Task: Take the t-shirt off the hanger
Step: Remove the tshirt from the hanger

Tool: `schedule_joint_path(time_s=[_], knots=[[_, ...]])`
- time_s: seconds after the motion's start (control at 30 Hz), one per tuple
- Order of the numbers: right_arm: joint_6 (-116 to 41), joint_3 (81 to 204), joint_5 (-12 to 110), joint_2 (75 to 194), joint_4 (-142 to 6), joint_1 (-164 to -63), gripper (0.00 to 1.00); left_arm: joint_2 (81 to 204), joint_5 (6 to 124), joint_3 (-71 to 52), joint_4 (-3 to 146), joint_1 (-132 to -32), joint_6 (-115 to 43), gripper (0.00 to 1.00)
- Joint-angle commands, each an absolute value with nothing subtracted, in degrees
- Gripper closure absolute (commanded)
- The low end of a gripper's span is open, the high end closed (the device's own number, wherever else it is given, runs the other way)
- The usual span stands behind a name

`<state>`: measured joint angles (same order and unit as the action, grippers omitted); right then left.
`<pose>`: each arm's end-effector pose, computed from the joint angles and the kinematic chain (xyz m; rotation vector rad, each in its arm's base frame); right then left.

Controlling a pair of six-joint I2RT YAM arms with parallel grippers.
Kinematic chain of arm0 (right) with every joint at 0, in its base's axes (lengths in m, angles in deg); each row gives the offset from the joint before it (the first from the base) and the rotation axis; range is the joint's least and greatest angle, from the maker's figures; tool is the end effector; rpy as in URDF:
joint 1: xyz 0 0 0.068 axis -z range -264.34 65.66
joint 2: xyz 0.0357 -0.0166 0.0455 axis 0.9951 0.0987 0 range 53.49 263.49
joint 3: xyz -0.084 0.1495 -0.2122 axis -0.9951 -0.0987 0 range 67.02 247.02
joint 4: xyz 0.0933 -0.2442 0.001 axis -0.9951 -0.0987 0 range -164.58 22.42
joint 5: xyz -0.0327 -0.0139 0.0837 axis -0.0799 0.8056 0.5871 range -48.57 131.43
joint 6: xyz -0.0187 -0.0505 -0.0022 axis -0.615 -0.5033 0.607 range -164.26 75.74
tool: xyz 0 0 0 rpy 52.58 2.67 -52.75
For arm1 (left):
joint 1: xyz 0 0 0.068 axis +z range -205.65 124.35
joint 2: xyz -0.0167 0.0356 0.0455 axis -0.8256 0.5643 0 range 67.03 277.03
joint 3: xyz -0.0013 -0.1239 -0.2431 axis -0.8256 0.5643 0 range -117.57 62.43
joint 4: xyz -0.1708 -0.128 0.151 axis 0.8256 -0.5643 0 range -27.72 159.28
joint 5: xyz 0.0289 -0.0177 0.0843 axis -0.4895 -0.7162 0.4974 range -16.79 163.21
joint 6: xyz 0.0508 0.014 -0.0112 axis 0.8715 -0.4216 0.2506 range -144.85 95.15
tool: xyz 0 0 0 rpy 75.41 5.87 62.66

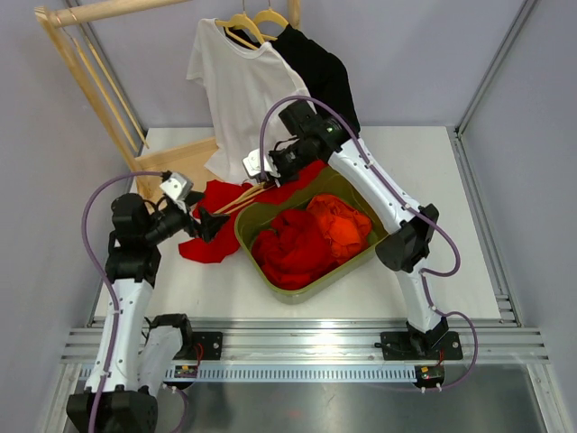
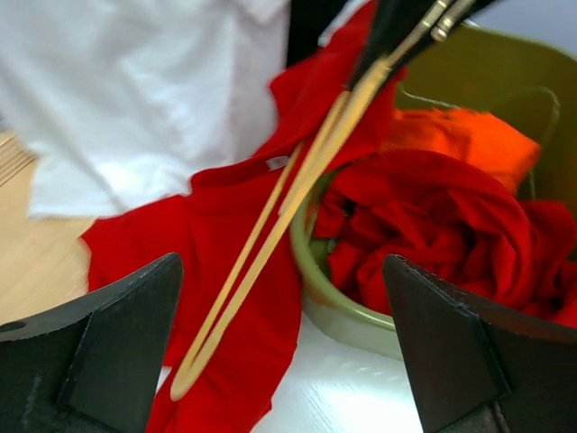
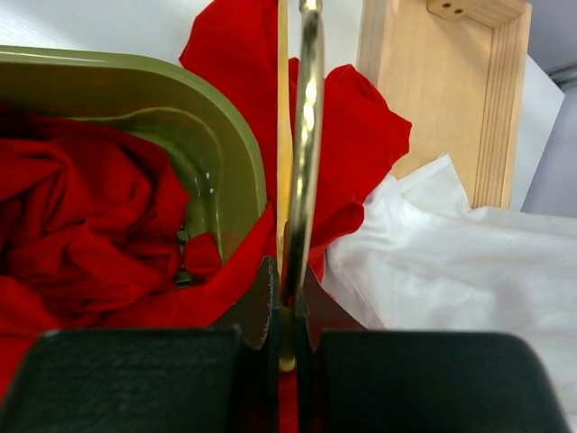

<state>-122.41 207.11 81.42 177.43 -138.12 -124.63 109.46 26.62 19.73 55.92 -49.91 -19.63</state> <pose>0.3248 0.3052 0.3760 -2.1020 0.9408 0.5491 0.1674 -0.0092 0.3305 0.5631 1.6714 -0.5887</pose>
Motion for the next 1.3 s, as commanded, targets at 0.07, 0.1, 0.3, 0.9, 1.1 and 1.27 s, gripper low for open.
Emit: schedule_joint_path(time_s=[0.07,0.1,0.3,0.9,1.1,1.27], knots=[[-128.19,210.2,82.56,175.93,-144.48,-126.0,1.0,113.96,23.8,17.43,57.69,-55.21,-6.49,0.06],[-128.28,208.72,82.74,175.49,-144.14,-126.17,1.0,114.48,24.69,16.99,57.42,-57.39,-5.78,0.08],[-127.67,207.03,84.14,173.64,-143.43,-126.35,1.0,115.98,30.4,16.2,55.49,-59.43,-2.35,0.19],[-123.63,212.04,92.49,175.57,-145.63,-126.35,1.0,116.86,39.02,15.32,54.08,-62.68,0.11,0.67],[-120.73,212.3,93.28,176.19,-142.82,-126.17,1.0,116.16,38.58,15.58,53.64,-62.77,0.55,0.87],[-115.29,212.13,93.73,176.54,-137.82,-126.17,1.0,115.28,38.84,16.2,52.85,-62.77,0.12,1.0]])
